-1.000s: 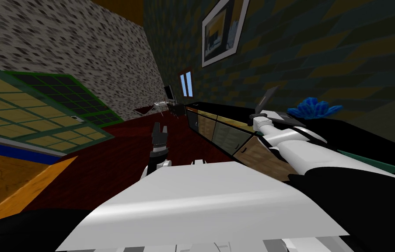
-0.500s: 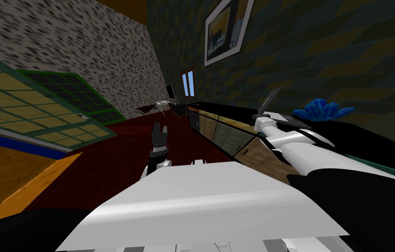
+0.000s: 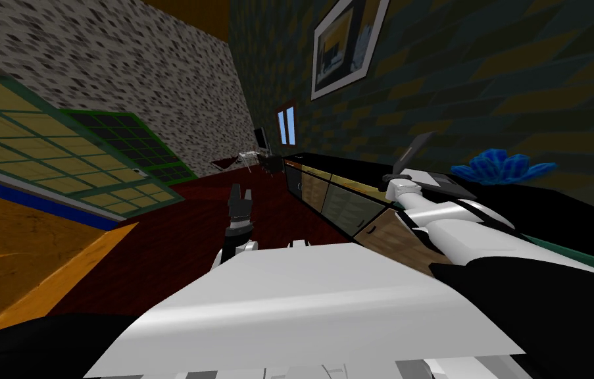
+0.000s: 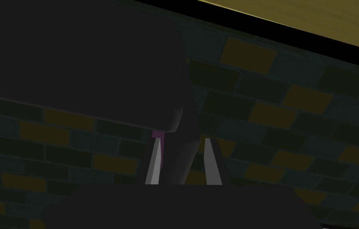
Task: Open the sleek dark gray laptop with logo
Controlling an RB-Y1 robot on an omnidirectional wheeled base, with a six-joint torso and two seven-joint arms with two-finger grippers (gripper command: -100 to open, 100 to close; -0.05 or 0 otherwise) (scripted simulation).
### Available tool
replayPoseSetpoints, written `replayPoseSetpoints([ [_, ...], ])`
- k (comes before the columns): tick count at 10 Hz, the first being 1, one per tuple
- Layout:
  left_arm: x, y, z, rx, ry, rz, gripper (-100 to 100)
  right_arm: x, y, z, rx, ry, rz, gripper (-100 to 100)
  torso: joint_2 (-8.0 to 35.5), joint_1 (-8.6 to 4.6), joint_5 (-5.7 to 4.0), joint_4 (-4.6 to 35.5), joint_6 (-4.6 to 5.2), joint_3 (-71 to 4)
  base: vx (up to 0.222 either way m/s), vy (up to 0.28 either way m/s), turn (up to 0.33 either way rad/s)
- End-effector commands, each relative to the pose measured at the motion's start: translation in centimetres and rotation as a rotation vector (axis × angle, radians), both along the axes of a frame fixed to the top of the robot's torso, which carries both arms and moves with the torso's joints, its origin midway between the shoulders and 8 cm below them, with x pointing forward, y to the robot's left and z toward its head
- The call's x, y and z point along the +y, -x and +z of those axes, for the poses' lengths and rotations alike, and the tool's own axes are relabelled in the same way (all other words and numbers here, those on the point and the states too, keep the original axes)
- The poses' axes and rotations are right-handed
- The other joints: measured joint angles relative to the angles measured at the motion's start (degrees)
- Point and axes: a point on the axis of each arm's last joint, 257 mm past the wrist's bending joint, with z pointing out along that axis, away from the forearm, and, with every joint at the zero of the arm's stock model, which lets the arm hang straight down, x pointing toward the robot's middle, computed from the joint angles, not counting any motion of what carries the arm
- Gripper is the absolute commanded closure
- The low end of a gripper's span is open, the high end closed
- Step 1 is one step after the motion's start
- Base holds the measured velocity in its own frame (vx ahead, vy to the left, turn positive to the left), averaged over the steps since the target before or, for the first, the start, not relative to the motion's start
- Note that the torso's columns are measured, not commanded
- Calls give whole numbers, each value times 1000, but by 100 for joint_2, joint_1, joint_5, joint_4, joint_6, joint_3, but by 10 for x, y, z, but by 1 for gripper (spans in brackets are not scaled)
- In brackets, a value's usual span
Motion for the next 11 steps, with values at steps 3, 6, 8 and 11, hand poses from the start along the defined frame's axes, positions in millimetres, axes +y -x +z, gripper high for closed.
replayPoseSetpoints([
  [3, 0, 0, 0, 0, 0, 0, 0, -20, 26, -2, -72, -59, -43, 100, 8, 7, 5, 5, 8, 6, -13, -5, 57],
  [6, 0, 0, 0, 0, 0, 0, 0, -36, 50, -1, -133, -97, -79, 100, 12, 4, 0, 3, 6, 9, -30, -13, 131],
  [8, 0, 0, 0, 0, 0, 0, 0, -46, 65, 1, -168, -117, -101, 100, 8, 5, 3, 4, 5, 6, -24, -11, 101],
  [11, 0, 0, 0, 0, 0, 0, 0, -58, 83, 2, -202, -135, -129, 100, 11, 13, 6, 4, -2, 7, -22, -7, 91],
])
